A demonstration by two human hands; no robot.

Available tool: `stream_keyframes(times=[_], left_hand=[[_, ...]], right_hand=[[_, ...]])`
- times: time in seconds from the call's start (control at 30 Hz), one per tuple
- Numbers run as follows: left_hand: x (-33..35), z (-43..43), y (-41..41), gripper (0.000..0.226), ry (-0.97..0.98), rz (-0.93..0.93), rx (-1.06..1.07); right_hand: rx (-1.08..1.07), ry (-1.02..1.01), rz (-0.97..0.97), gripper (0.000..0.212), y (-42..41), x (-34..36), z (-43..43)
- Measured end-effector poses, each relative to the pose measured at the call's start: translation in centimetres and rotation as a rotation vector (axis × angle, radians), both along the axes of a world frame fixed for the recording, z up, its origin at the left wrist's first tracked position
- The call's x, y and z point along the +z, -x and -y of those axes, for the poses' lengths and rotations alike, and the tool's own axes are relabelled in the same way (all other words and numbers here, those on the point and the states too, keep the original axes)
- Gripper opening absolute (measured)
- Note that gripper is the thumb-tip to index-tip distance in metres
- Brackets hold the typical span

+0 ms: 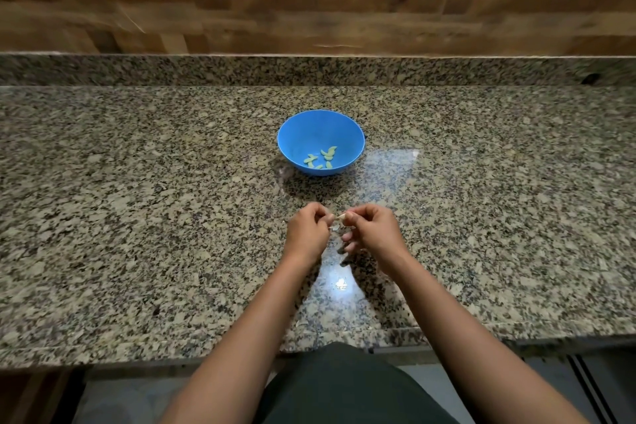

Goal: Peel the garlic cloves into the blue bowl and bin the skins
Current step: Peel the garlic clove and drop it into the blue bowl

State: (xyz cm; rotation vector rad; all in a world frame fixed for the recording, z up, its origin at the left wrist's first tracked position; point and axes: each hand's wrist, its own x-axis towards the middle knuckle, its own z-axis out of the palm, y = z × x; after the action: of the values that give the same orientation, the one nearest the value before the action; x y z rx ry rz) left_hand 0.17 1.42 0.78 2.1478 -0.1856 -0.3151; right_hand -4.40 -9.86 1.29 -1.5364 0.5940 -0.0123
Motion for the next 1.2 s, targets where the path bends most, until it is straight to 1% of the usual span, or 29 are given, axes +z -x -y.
stream_keyframes(times=[0.13,0.2,0.27,0.33,0.4,0.47,0.53,0.57,0.6,0.67,0.7,0.87,0.93,1.0,1.1,1.2], left_hand=[[-0.9,-0.8,-0.3,0.021,-0.132,0.169,-0.064],[-1.4,-0.9,-0.1,0.018,-0.174,0.231,-0.079],[-1.9,-1.1,0.1,0.013,-0.207,0.255,-0.096],[-2.3,-1.4,0.3,0.013,-0.264,0.260,-0.127],[-2.8,-1.8,0.5,0.020,-0.316,0.276,-0.165],[-3.1,-2.1,0.7,0.026,-0.319,0.298,-0.185],[-3.0,-2.0,0.8,0.025,-0.268,0.300,-0.181],[-2.8,-1.8,0.8,0.022,-0.210,0.284,-0.168],[-2.6,-1.6,0.8,0.021,-0.123,0.238,-0.141],[-1.8,-1.2,0.6,0.020,0.090,0.076,-0.077],[-1.6,-1.0,0.5,0.020,0.157,0.016,-0.062],[-1.6,-0.6,0.2,0.013,0.279,-0.102,-0.027],[-1.8,-0.5,0.2,0.011,0.307,-0.123,-0.011],[-1.9,-0.4,0.1,0.010,0.348,-0.142,0.008],[-2.0,-0.3,0.1,0.007,0.370,-0.166,0.016],[-2.2,-0.6,-0.3,0.004,0.350,-0.129,0.006]], right_hand=[[-0.046,-0.098,0.011,0.010,0.2,-0.3,0.5],[-0.052,-0.107,0.015,0.011,0.2,-0.5,0.6],[-0.056,-0.114,0.010,0.010,0.3,-0.5,0.7],[-0.055,-0.114,0.005,0.009,0.3,-0.6,0.8],[-0.057,-0.106,0.002,0.007,0.4,-0.7,0.9],[-0.055,-0.108,-0.011,0.010,0.4,-0.9,0.9],[-0.046,-0.133,-0.020,0.014,0.4,-0.9,0.8],[-0.040,-0.145,-0.018,0.014,0.4,-0.8,0.7],[-0.034,-0.151,-0.016,0.013,0.3,-0.7,0.6],[-0.019,-0.139,-0.004,0.012,0.4,-0.5,0.6],[-0.007,-0.121,0.002,0.012,0.4,-0.5,0.6],[0.007,-0.041,0.015,0.011,0.2,-0.8,0.4],[-0.002,-0.016,0.038,0.007,0.1,-0.7,0.3],[-0.015,-0.003,0.066,0.009,0.1,-0.6,0.2],[-0.025,-0.039,0.083,0.011,0.0,-0.6,0.2],[-0.003,-0.108,0.080,0.002,0.1,-0.6,0.4]])
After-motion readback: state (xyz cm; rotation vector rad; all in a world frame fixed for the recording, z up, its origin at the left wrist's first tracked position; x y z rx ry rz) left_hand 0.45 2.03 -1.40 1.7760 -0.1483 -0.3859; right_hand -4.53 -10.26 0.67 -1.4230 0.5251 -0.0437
